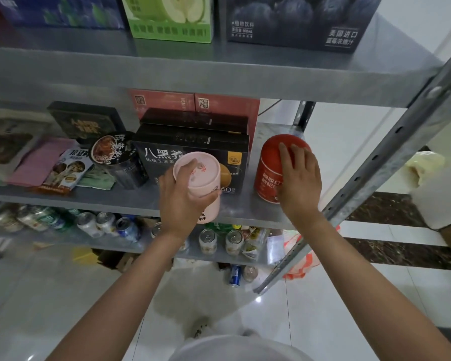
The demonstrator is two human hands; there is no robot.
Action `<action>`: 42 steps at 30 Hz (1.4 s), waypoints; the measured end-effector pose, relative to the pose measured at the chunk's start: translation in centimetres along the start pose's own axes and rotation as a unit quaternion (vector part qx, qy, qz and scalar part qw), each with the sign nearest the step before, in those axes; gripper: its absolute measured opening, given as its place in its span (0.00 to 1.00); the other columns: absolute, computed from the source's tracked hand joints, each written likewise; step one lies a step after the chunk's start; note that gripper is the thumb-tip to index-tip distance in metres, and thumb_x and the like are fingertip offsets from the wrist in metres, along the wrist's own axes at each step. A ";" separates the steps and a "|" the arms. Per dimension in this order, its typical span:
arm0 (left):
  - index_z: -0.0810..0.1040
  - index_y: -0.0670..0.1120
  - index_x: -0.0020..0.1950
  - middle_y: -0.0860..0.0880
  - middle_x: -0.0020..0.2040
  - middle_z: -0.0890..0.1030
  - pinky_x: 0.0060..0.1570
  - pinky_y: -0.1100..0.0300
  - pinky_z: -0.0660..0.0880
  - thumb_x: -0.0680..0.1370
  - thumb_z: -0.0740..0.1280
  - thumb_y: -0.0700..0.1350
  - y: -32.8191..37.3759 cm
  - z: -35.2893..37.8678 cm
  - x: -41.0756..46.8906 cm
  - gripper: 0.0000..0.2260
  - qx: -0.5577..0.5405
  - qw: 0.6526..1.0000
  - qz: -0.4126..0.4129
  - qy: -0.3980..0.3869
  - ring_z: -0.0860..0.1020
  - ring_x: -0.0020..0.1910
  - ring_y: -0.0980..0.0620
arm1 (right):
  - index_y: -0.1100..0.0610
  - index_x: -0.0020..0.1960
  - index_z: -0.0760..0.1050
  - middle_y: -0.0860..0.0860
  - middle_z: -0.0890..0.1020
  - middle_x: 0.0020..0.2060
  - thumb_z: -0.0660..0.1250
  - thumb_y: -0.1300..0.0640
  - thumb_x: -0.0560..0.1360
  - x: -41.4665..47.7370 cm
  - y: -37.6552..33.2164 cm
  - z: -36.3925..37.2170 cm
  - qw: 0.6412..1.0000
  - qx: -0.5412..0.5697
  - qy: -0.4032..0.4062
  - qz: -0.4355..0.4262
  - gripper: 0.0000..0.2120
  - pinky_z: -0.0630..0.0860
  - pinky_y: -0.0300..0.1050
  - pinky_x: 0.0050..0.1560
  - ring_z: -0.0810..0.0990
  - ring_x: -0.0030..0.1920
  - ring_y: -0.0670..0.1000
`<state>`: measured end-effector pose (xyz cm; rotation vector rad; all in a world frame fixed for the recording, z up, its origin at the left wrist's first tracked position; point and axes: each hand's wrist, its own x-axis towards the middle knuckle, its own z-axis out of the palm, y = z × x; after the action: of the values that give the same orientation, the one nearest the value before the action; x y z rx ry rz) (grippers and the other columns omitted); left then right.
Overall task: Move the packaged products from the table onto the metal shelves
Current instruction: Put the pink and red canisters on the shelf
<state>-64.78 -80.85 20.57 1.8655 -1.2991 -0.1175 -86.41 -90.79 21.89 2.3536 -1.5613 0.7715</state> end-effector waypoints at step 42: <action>0.69 0.50 0.70 0.45 0.71 0.63 0.64 0.51 0.67 0.77 0.46 0.69 3.6 1.4 -0.3 0.33 -0.041 0.994 0.063 -0.077 0.64 0.68 0.46 | 0.48 0.66 0.65 0.45 0.75 0.59 0.80 0.46 0.60 -6.5 -7.8 5.5 0.839 0.490 -0.093 0.218 0.40 0.72 0.28 0.51 0.74 0.58 0.43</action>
<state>-68.28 -81.83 22.03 1.7268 -1.4918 -0.2483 -79.59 -84.84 14.61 2.7566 -2.1845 1.8707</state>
